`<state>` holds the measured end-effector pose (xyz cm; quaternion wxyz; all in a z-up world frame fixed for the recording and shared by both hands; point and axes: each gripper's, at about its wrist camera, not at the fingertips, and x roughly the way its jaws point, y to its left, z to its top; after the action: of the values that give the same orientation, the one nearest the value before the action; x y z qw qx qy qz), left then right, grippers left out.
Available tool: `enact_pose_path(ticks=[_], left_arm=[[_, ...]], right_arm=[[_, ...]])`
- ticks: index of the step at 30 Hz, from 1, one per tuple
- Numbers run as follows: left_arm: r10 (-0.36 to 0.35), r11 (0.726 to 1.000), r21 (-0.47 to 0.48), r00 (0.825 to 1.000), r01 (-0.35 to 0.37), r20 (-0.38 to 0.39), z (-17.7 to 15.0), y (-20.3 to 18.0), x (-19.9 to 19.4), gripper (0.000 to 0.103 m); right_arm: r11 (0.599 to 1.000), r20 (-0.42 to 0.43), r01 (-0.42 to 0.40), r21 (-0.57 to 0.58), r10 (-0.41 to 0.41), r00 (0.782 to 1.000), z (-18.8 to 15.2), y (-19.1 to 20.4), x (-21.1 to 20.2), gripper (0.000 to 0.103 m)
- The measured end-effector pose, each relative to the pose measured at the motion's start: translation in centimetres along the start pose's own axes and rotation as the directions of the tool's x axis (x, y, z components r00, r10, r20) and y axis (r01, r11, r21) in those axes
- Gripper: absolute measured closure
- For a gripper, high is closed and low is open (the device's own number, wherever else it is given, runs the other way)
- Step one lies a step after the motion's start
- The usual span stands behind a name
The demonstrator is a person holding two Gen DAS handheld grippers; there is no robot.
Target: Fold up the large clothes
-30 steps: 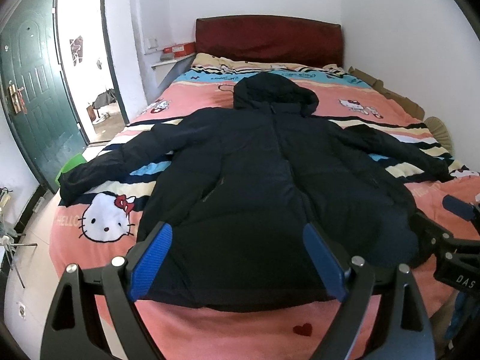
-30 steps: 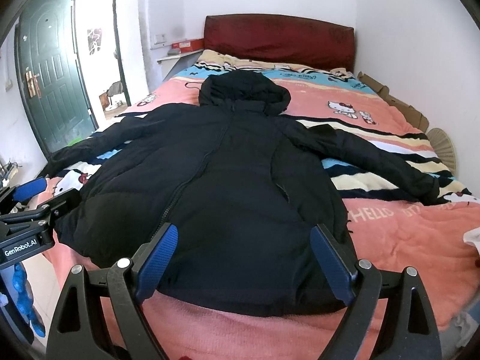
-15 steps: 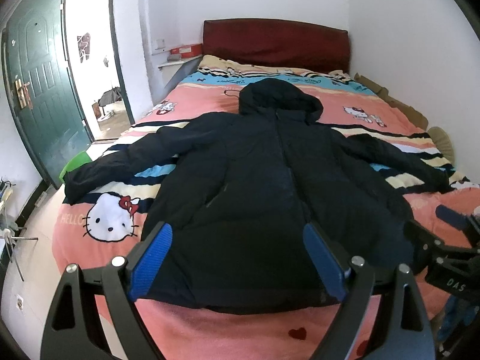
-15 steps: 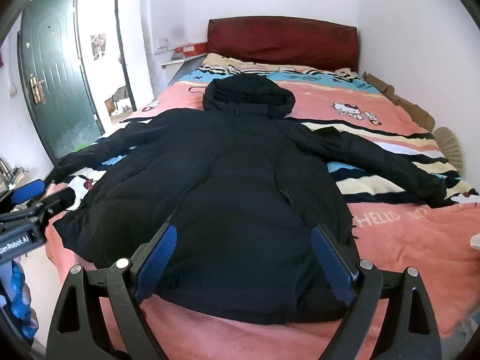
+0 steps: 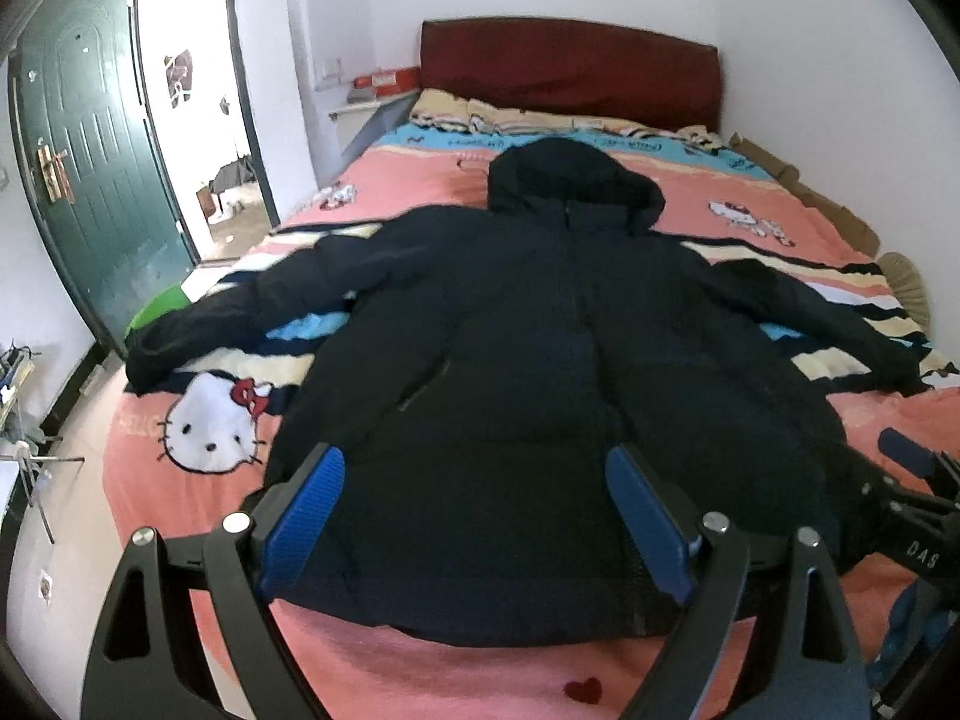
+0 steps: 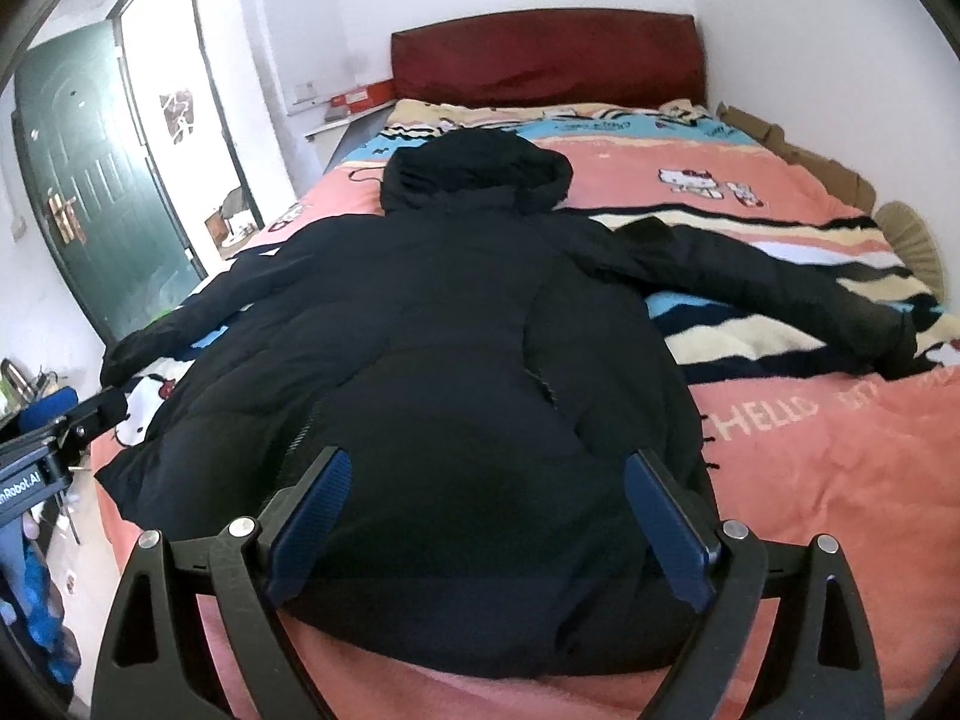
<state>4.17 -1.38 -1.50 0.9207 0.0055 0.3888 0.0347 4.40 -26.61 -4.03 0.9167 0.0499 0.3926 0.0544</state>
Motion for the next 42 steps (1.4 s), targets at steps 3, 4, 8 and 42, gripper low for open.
enact_pose_path(ticks=[3, 4, 8, 42], left_arm=[[-0.005, 1.0, 0.007, 0.999, 0.005, -0.043, 0.0, -0.6, 1.2, 0.013], [-0.012, 1.0, 0.005, 0.998, 0.012, -0.056, 0.1, -0.7, 1.6, 0.013], [-0.036, 0.999, 0.009, 0.993, 0.037, -0.115, 0.3, -1.5, 3.4, 0.013], [-0.067, 0.997, -0.057, 0.96, 0.054, -0.273, 0.0, -0.1, 12.8, 0.013]], right_arm=[[1.0, -0.018, 0.001, 0.029, -0.001, 1.0, 0.1, -1.1, 1.1, 0.01], [0.999, -0.026, 0.004, 0.043, -0.003, 1.0, 0.2, -1.7, 1.5, 0.01], [0.994, -0.041, 0.026, 0.107, -0.021, 0.999, 0.4, -4.4, 2.7, 0.01], [0.546, -0.083, 0.283, 0.788, -0.362, 0.928, 6.1, -44.6, 9.3, 0.013]])
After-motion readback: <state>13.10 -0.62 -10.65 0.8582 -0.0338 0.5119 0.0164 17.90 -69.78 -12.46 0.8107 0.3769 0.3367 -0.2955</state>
